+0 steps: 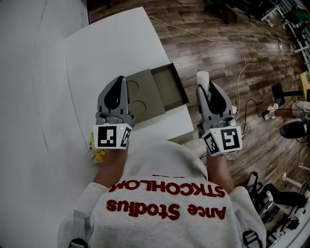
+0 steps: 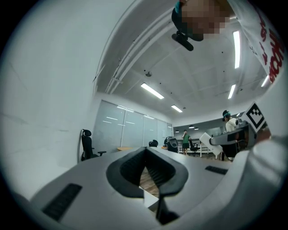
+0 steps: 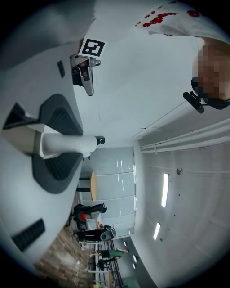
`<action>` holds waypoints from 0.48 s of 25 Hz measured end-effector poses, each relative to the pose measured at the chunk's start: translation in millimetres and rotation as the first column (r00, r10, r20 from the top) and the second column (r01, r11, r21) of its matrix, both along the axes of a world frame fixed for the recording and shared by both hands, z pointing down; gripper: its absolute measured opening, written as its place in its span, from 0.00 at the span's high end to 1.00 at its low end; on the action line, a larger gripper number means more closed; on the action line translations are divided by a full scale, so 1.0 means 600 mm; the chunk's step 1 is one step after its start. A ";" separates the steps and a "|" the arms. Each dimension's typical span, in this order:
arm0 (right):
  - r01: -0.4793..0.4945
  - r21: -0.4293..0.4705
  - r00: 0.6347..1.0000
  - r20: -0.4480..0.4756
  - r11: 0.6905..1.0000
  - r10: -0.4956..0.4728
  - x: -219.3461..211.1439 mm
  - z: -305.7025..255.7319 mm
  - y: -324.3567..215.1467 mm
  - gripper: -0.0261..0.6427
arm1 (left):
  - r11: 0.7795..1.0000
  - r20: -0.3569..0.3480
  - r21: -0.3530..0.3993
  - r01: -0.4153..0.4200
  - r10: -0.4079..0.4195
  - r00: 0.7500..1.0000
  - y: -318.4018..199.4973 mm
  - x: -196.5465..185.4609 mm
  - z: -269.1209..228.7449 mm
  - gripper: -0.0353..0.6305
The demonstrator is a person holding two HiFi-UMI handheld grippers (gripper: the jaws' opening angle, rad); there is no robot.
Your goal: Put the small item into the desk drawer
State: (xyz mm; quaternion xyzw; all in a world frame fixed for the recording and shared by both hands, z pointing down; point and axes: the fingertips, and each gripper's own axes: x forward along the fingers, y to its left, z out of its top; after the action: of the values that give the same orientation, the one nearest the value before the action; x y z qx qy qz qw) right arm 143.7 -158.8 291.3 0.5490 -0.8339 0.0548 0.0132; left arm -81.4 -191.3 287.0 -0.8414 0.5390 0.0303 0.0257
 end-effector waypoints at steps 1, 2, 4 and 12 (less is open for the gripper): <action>-0.001 -0.009 1.000 0.001 1.000 0.001 0.001 0.003 0.000 0.77 | 1.000 0.001 -0.007 -0.007 0.007 1.000 -0.002 0.006 0.002 0.94; -0.001 -0.018 1.000 0.003 1.000 0.002 0.002 0.006 0.000 0.77 | 1.000 0.002 -0.015 -0.012 0.012 1.000 -0.003 0.011 0.005 0.94; 0.002 -0.036 1.000 0.009 0.999 -0.002 0.002 0.017 -0.003 0.77 | 0.999 0.001 -0.034 -0.016 0.016 1.000 -0.007 0.018 0.017 0.94; 0.047 -0.127 0.999 0.014 0.991 -0.045 -0.029 0.079 -0.022 0.77 | 0.994 0.004 -0.112 0.000 0.001 1.000 -0.010 0.011 0.077 0.94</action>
State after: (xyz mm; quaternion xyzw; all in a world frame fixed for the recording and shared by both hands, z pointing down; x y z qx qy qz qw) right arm 126.1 -171.8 338.9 0.5274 -0.8412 0.1106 0.0447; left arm -74.6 -197.6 333.0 -0.8417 0.5395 -0.0018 -0.0205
